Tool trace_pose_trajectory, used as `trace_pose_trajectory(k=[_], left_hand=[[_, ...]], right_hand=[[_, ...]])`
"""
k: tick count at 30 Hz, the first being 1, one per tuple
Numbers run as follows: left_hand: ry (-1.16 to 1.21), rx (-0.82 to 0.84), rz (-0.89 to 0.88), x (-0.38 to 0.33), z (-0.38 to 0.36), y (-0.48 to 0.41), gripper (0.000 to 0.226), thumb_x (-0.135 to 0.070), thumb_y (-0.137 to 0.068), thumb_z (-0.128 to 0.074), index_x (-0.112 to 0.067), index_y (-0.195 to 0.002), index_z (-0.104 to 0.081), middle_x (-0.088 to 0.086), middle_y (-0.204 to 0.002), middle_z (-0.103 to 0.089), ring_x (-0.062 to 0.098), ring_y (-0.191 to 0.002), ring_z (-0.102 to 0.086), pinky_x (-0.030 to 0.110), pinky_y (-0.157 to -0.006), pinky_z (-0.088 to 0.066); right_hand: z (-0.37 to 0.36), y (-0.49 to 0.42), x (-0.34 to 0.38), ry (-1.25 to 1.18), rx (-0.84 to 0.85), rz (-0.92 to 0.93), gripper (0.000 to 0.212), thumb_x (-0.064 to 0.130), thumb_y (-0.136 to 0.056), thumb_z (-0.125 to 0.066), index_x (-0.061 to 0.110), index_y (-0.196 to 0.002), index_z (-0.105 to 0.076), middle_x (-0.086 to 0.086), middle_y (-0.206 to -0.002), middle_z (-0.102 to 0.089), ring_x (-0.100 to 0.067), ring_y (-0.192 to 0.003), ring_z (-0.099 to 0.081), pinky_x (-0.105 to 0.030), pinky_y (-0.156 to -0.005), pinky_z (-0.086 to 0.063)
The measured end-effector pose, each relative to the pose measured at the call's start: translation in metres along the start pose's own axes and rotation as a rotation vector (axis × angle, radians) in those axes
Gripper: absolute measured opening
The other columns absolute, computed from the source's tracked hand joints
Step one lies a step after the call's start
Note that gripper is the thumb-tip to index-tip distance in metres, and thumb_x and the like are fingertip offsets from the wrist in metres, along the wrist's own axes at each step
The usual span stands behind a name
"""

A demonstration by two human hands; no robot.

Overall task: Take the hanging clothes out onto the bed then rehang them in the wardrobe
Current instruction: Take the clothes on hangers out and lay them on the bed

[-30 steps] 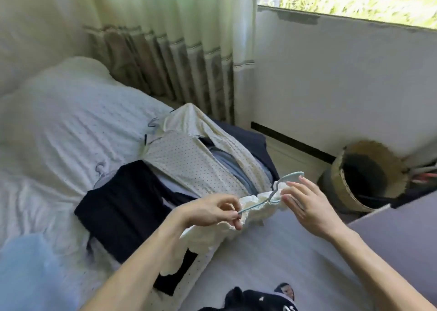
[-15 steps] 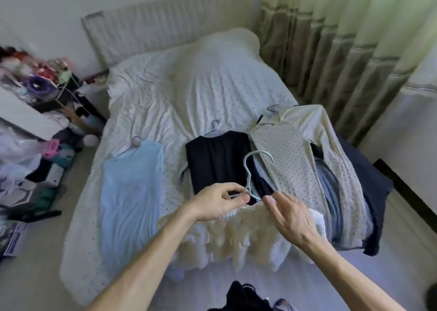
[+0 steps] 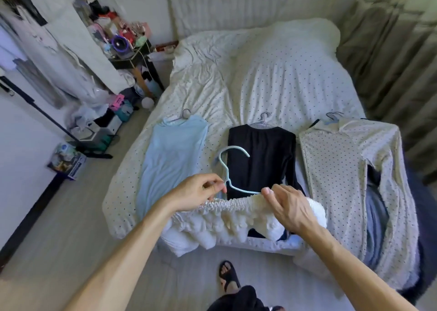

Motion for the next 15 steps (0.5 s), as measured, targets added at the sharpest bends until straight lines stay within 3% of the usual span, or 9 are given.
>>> trace_pose_trajectory(k=[2, 4, 6, 9, 12, 15], left_hand=[[0.039, -0.078, 0.024, 0.013, 0.024, 0.007, 0.022, -0.039, -0.101, -0.055, -0.026, -0.096, -0.071, -0.021, -0.075, -0.065, 0.001, -0.066, -0.057, 0.021, -0.064, -0.043], [0.088, -0.171, 0.064, 0.034, 0.055, 0.014, 0.024, -0.05, -0.094, -0.058, -0.031, -0.093, -0.072, 0.001, -0.091, -0.07, 0.017, -0.08, -0.062, 0.033, -0.076, -0.047], [0.112, -0.256, 0.1, 0.057, 0.092, 0.019, 0.024, -0.055, -0.09, -0.059, -0.034, -0.094, -0.071, 0.017, -0.1, -0.067, 0.023, -0.082, -0.061, 0.034, -0.076, -0.043], [0.143, -0.341, 0.144, 0.091, 0.146, 0.018, 0.02, -0.051, -0.093, -0.063, -0.033, -0.093, -0.072, 0.021, -0.098, -0.065, 0.02, -0.08, -0.056, 0.033, -0.075, -0.039], [0.167, -0.321, 0.174, 0.129, 0.192, -0.005, 0.005, -0.03, -0.092, -0.07, -0.027, -0.091, -0.074, 0.014, -0.094, -0.067, 0.015, -0.086, -0.058, 0.03, -0.078, -0.043], [0.169, -0.294, 0.171, 0.17, 0.238, -0.053, 0.018, -0.011, -0.095, -0.066, -0.026, -0.095, -0.074, -0.015, -0.094, -0.07, 0.001, -0.089, -0.062, 0.019, -0.08, -0.047]], right_hand=[[-0.014, -0.016, 0.019, -0.054, 0.085, 0.032, 0.059, 0.069, -0.096, -0.02, 0.02, -0.07, -0.039, 0.003, -0.065, -0.048, -0.015, -0.067, -0.049, -0.031, -0.064, -0.04], [-0.026, -0.032, 0.035, -0.019, 0.146, 0.076, 0.056, 0.07, -0.095, -0.017, 0.026, -0.082, -0.05, 0.009, -0.078, -0.055, -0.013, -0.08, -0.053, -0.032, -0.074, -0.043], [-0.037, -0.052, 0.046, 0.018, 0.205, 0.103, 0.054, 0.066, -0.096, -0.018, 0.029, -0.099, -0.058, 0.012, -0.092, -0.058, -0.012, -0.089, -0.053, -0.033, -0.082, -0.044], [-0.066, -0.083, 0.057, -0.077, 0.345, 0.074, 0.03, 0.044, -0.102, -0.036, 0.022, -0.109, -0.055, 0.009, -0.096, -0.058, -0.007, -0.09, -0.053, -0.029, -0.081, -0.046], [-0.106, -0.121, 0.073, -0.097, 0.467, 0.011, 0.019, 0.033, -0.102, -0.038, 0.02, -0.103, -0.051, 0.003, -0.087, -0.06, -0.011, -0.077, -0.055, -0.03, -0.069, -0.047], [-0.15, -0.17, 0.085, -0.167, 0.49, -0.097, 0.02, 0.027, -0.103, -0.037, 0.013, -0.096, -0.048, -0.009, -0.075, -0.06, -0.015, -0.057, -0.046, -0.031, -0.055, -0.039]])
Point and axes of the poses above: each hand's wrist, its own y-axis away from the middle knuckle, its own z-axis out of the back of the hand, x = y × z, the point moved 7 cm from there along -y, towards the middle knuckle
